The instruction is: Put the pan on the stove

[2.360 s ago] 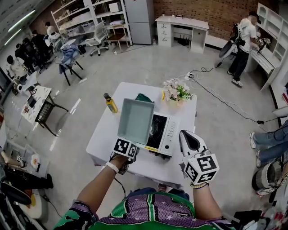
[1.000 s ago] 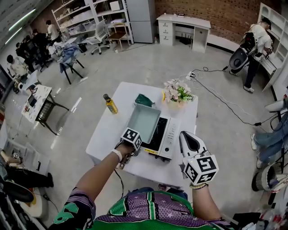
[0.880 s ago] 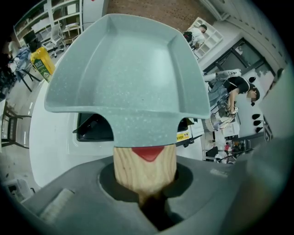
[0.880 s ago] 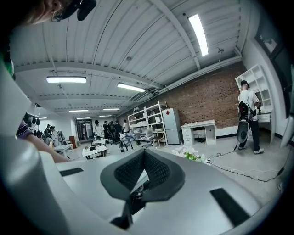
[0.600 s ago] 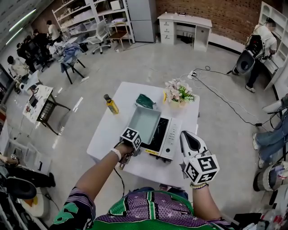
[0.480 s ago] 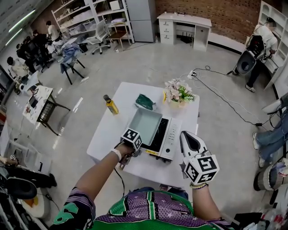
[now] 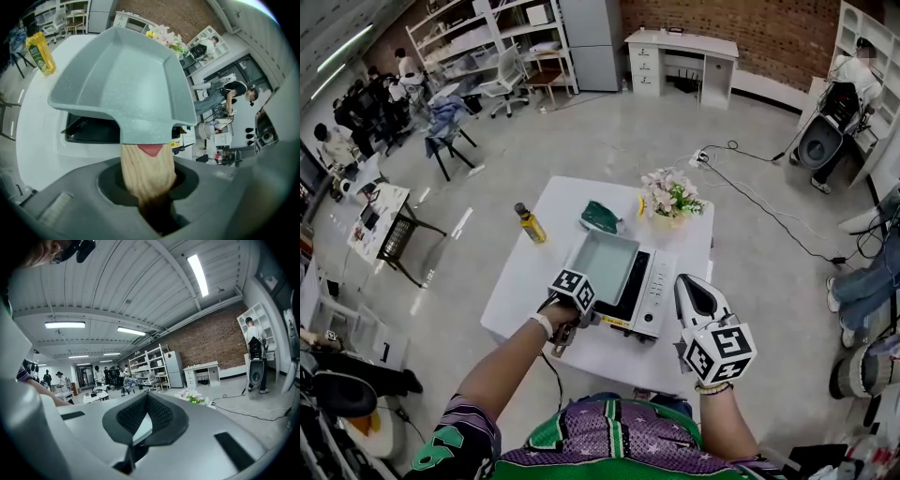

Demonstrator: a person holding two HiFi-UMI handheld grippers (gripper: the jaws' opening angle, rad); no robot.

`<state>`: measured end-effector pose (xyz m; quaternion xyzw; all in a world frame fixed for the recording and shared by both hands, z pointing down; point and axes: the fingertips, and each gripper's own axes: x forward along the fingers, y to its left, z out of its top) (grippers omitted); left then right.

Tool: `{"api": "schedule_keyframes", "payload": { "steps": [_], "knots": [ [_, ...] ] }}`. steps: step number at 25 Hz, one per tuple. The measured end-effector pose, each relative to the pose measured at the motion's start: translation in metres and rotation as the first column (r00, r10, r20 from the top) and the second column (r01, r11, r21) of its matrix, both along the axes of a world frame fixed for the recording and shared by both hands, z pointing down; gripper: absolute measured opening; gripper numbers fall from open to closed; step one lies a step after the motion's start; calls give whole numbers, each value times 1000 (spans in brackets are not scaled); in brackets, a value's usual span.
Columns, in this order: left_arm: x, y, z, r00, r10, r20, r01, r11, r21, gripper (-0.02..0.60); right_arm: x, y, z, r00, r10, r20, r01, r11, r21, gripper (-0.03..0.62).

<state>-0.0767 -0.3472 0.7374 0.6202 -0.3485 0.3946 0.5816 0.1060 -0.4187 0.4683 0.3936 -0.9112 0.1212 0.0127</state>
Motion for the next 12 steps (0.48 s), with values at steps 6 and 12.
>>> {"api": "schedule_keyframes", "payload": {
  "steps": [6, 12],
  "knots": [
    [14, 3, -2, 995, -49, -84, 52, 998, 26, 125, 2, 2, -1, 1000, 1, -3, -1, 1000, 2, 2],
    [20, 1, -3, 984, -70, -165, 79, 996, 46, 148, -1, 2, 1, 1000, 4, -10, -4, 1000, 5, 2]
  ]
}}
